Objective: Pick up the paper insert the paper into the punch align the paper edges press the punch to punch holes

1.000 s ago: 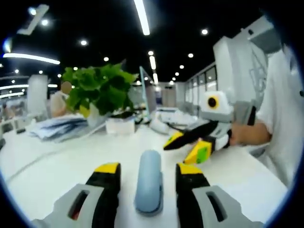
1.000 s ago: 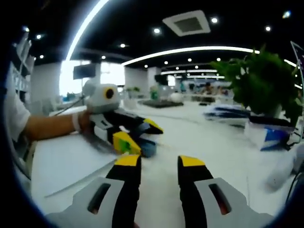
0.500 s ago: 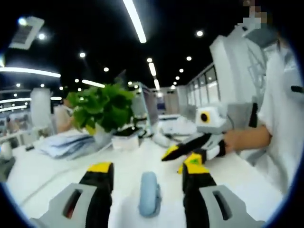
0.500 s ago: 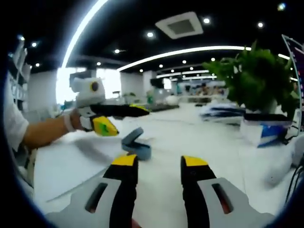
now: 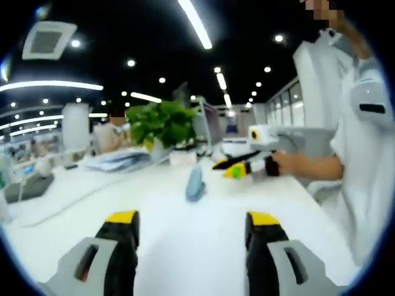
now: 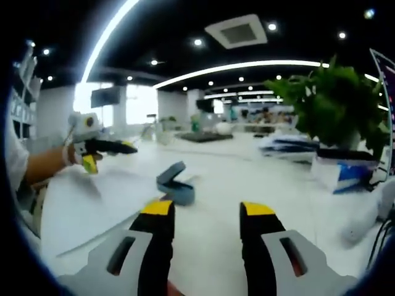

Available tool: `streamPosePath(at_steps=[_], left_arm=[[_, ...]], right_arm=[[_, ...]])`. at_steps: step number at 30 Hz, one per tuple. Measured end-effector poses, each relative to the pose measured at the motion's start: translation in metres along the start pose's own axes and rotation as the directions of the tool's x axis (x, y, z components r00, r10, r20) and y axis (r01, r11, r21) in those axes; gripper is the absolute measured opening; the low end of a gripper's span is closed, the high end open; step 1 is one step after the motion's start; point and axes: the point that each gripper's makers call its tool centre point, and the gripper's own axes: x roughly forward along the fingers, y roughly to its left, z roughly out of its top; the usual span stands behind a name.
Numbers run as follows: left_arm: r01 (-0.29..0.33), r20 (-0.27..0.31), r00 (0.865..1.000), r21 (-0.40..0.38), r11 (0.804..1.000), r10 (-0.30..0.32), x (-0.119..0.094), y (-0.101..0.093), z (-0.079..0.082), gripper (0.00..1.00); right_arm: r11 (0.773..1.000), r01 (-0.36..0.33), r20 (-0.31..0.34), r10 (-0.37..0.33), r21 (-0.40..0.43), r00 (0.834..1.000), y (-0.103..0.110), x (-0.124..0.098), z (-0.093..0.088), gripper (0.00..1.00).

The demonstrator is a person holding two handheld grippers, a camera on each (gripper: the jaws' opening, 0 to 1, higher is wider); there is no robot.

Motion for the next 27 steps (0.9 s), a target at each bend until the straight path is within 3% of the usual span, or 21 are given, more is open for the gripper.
streamPosePath(at_steps=[5,10,14,21,27], left_arm=[[-0.035,-0.036,0.999,-0.028,0.999,0.034,-0.017,0.005,-0.021,0.7],[-0.043,-0.025,0.999,-0.036,0.998,0.042,-0.021,0.005,-0.02,0.7],[-0.033,-0.062,0.998,0.007,0.999,0.033,-0.021,0.003,-0.03,0.7],[-0.018,-0.103,0.995,0.002,1.0,0.018,-0.02,0.001,-0.039,0.69],[-0.019,-0.105,0.994,-0.024,1.0,0.016,-0.019,0.002,-0.04,0.68]], right_arm=[[1.0,0.01,0.002,-0.01,-0.002,1.0,-0.003,0.0,0.0,0.46],[1.0,0.011,-0.001,-0.011,0.0,1.0,-0.003,0.0,-0.001,0.46],[1.0,0.01,-0.002,-0.01,0.0,1.0,-0.003,0.0,-0.002,0.46],[1.0,0.006,-0.006,-0.006,-0.009,1.0,-0.003,0.0,-0.003,0.46],[0.999,-0.046,0.0,0.046,0.024,0.999,0.005,0.001,-0.002,0.45]])
